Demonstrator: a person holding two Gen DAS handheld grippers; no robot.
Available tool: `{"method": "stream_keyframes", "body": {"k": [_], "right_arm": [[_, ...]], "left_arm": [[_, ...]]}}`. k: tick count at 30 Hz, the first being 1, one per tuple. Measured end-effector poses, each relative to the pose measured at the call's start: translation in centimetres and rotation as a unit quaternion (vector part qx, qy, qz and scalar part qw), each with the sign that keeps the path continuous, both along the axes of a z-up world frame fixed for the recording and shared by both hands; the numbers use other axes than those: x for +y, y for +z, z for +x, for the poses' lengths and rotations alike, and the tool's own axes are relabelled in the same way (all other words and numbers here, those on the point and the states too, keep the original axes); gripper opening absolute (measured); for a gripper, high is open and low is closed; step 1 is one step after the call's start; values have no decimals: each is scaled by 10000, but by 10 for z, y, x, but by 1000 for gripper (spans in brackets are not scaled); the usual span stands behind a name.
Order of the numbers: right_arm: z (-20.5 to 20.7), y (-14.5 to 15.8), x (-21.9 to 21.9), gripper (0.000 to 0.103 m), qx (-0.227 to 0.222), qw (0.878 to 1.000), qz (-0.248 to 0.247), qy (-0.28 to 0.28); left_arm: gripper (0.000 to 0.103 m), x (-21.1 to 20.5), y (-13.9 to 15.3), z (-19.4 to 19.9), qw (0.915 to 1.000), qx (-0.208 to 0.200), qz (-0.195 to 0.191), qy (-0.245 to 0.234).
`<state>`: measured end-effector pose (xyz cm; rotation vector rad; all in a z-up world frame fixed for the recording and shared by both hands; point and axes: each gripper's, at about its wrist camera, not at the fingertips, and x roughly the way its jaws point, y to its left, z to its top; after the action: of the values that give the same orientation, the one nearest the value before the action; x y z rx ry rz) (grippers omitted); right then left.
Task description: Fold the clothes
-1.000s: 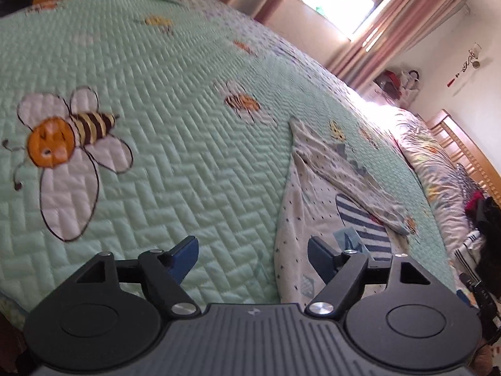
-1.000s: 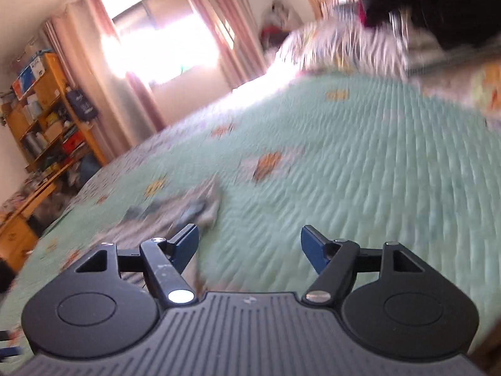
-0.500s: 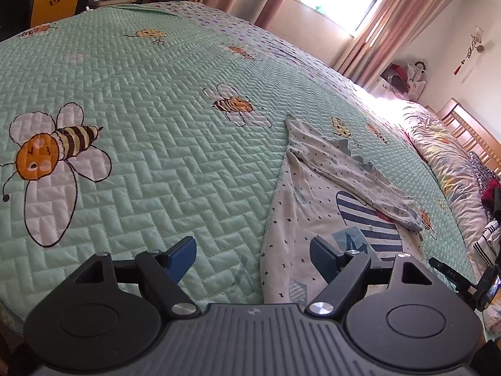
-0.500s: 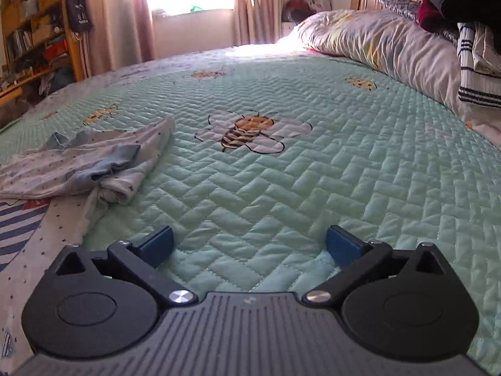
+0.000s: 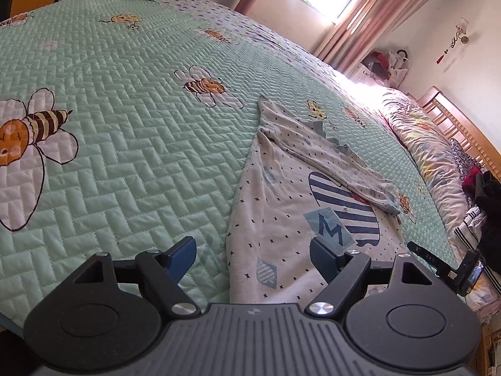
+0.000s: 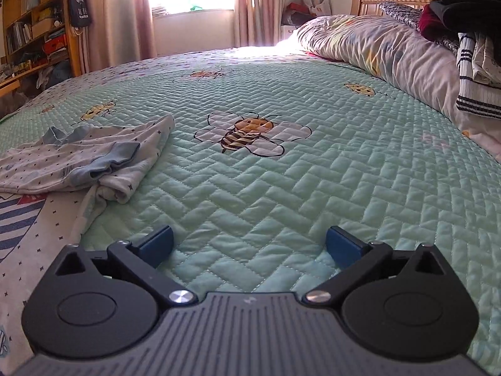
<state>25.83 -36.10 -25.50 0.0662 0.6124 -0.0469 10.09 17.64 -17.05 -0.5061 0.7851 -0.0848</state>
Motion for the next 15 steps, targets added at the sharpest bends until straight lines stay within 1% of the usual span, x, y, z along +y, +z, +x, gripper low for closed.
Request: {"method": "stream_keyframes", "body": {"k": [3, 6, 9, 13, 15], "right_arm": [[0, 0, 0, 103, 1, 10000, -3, 0], [0, 0, 0, 103, 1, 10000, -3, 2], [0, 0, 0, 103, 2, 10000, -2, 2], [0, 0, 0, 103, 1, 10000, 1, 2], [0, 0, 0, 103, 2, 10000, 0, 2]], "left_arm": [[82, -7, 3, -4, 10000, -43, -19, -41], [82, -12, 6, -10, 9999, -51, 41, -89], [82, -9, 7, -11, 10000, 7, 88, -41], [82, -5, 5, -10, 9999, 91, -27, 41], [82, -8, 5, -10, 9999, 103, 8, 12]]}}
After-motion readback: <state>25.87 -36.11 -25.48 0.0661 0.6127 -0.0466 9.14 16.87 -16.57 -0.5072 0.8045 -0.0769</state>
